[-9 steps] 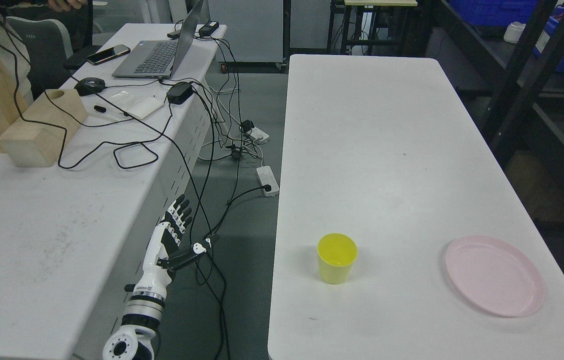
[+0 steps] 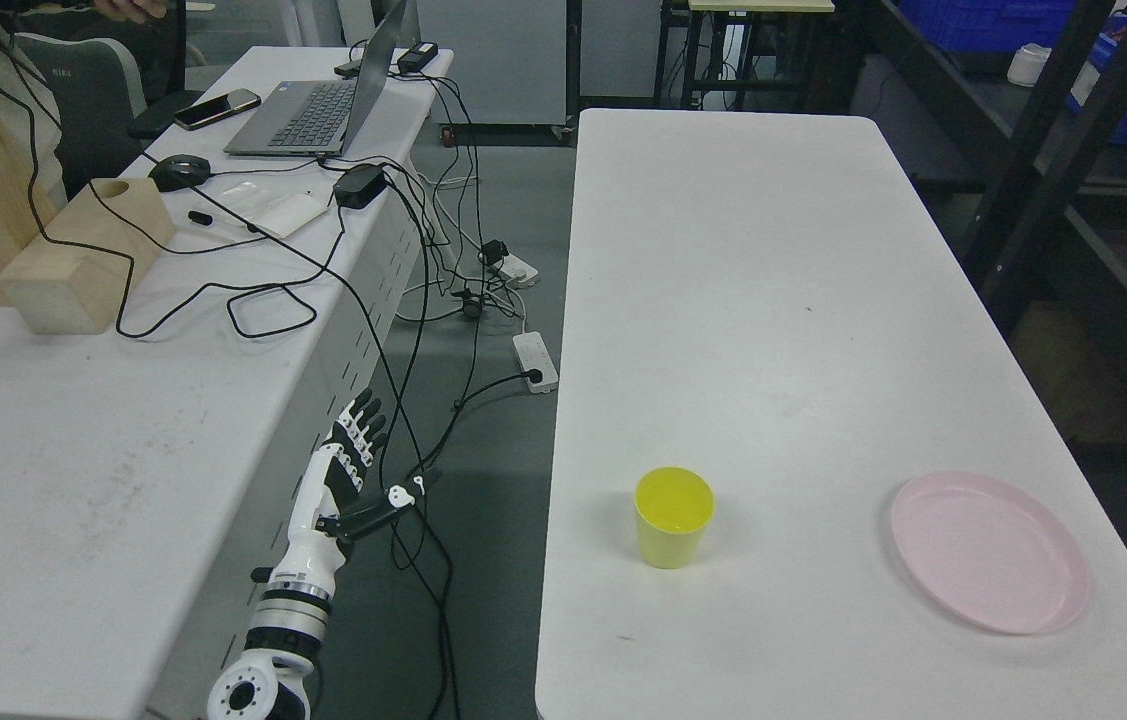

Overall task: Place yellow IKEA cup on middle right shelf
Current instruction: 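Raise the left hand from beside the table toward the yellow cup, then reach the open left hand around the yellow cup's side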

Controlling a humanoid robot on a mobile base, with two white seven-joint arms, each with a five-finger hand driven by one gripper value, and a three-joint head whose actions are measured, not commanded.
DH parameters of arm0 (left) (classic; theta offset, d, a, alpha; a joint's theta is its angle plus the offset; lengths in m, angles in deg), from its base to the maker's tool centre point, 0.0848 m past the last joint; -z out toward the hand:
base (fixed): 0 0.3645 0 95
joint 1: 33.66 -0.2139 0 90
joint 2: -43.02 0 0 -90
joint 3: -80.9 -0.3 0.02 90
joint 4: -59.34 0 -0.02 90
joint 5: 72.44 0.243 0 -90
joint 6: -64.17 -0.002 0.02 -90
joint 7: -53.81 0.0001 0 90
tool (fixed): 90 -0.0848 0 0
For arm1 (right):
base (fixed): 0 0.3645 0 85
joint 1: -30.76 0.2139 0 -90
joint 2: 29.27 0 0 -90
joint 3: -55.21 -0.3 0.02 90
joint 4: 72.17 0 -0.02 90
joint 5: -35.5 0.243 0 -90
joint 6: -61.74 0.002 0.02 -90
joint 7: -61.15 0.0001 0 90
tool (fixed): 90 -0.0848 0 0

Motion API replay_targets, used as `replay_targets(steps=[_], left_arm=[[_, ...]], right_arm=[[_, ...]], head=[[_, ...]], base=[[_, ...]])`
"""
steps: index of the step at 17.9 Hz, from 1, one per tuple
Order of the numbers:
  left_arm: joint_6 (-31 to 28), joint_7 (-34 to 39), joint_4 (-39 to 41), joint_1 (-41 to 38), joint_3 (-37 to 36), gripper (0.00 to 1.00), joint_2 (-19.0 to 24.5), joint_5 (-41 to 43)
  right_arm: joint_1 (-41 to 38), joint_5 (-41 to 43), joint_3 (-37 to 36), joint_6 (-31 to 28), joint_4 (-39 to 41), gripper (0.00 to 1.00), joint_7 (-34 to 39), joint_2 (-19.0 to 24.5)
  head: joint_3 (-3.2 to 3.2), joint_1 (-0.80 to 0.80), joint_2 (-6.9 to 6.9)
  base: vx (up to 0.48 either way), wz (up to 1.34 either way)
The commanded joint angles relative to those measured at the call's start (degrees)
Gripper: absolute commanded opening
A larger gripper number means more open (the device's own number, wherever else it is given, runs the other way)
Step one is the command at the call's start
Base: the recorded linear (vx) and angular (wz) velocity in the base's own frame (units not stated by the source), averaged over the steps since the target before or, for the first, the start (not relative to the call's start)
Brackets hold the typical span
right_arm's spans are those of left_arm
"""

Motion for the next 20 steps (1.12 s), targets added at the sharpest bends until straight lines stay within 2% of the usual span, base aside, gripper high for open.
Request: replay_targets(steps=[1, 5, 14, 20], left_arm=[[0.2, 0.0, 0.0, 1.3, -4.1, 0.99, -0.1, -0.1], [0.1, 0.0, -0.1, 4.3, -6.5, 0.99, -0.2, -0.1], [0.1, 0.0, -0.1, 5.4, -20.6, 0.99, -2.1, -0.1], [0.0, -0.1, -0.1, 6.7, -27.2, 0.98, -2.3, -0.2]], right_arm=[[-0.4, 0.0, 0.0, 0.0, 0.0, 0.99, 0.1, -1.0], [-0.4, 0.0, 0.0, 0.0, 0.0, 0.99, 0.1, -1.0], [-0.3, 0.0, 0.0, 0.0, 0.0, 0.99, 0.1, -1.0], [-0.4, 0.0, 0.0, 0.0, 0.0, 0.99, 0.1, -1.0]], head=[[0.0, 0.0, 0.0], [0.0, 0.0, 0.0], [0.0, 0.0, 0.0], [0.0, 0.0, 0.0]], base=[[0.0, 0.0], [0.0, 0.0], [0.0, 0.0], [0.0, 0.0]])
